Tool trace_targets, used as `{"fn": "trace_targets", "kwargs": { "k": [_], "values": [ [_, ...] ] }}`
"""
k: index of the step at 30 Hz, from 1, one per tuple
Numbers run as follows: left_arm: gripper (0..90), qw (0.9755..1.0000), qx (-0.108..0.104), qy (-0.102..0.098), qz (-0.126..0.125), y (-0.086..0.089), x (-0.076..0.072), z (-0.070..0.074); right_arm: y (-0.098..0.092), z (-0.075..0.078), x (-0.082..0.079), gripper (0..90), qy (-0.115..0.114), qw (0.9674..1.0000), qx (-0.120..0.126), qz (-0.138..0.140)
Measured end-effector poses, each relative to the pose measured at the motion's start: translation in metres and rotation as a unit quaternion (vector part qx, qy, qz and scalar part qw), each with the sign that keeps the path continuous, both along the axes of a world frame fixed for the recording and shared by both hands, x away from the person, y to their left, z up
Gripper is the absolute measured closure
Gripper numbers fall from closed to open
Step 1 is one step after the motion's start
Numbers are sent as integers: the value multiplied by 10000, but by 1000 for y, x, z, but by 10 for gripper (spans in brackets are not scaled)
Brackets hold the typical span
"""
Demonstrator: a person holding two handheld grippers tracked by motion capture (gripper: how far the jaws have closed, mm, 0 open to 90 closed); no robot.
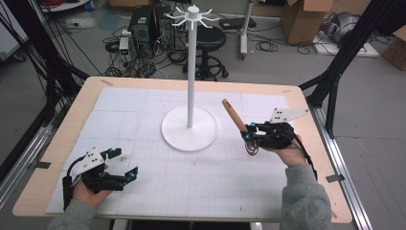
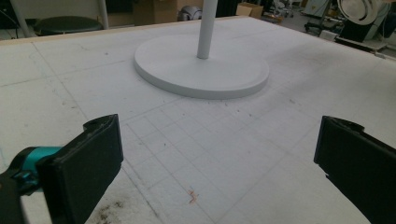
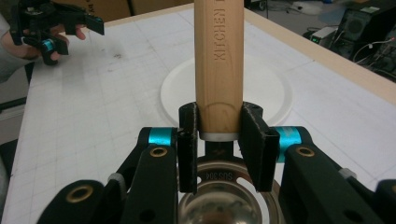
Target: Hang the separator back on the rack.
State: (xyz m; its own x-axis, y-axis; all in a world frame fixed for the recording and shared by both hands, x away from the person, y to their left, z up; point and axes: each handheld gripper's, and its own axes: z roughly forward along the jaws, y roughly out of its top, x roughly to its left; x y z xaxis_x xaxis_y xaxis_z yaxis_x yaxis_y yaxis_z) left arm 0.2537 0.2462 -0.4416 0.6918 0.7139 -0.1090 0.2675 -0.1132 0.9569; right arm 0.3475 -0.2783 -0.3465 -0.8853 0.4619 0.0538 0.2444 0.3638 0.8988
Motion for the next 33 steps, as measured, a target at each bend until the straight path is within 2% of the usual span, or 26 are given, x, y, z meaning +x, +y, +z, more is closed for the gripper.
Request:
{"fn": "trace_targets", "kwargs": {
  "k": [2,9,10,14,17,19,22,27,30,33],
  "values": [
    [18,10000,-2,2,1,0,0,0,3,6,-1,696,0,9999,125,-25],
    [18,10000,7,12,-6,0,0,0,7,14,-2,696,-119,9996,230,-97],
    [18,10000,-9,6,-1,0,0,0,7,16,-1,696,-154,9993,309,-109],
    [18,10000,7,13,-5,0,0,0,8,21,0,696,-162,9992,336,-137],
    [18,10000,-19,19,-7,-1,0,0,9,28,1,696,-234,9990,315,-204],
    [18,10000,-2,24,-11,-1,-1,0,12,35,1,696,-375,9981,330,-347],
    [18,10000,-6,14,-20,-1,-1,0,13,38,2,697,-440,9976,323,-417],
    [18,10000,-6,9,-25,-1,-1,0,18,43,4,696,-458,9974,358,-431],
    [18,10000,-8,6,-30,-1,-1,0,22,49,5,696,-551,9967,342,-481],
    [18,10000,-1,0,-33,-1,-1,1,24,52,6,696,-523,9969,377,-453]
  ]
}}
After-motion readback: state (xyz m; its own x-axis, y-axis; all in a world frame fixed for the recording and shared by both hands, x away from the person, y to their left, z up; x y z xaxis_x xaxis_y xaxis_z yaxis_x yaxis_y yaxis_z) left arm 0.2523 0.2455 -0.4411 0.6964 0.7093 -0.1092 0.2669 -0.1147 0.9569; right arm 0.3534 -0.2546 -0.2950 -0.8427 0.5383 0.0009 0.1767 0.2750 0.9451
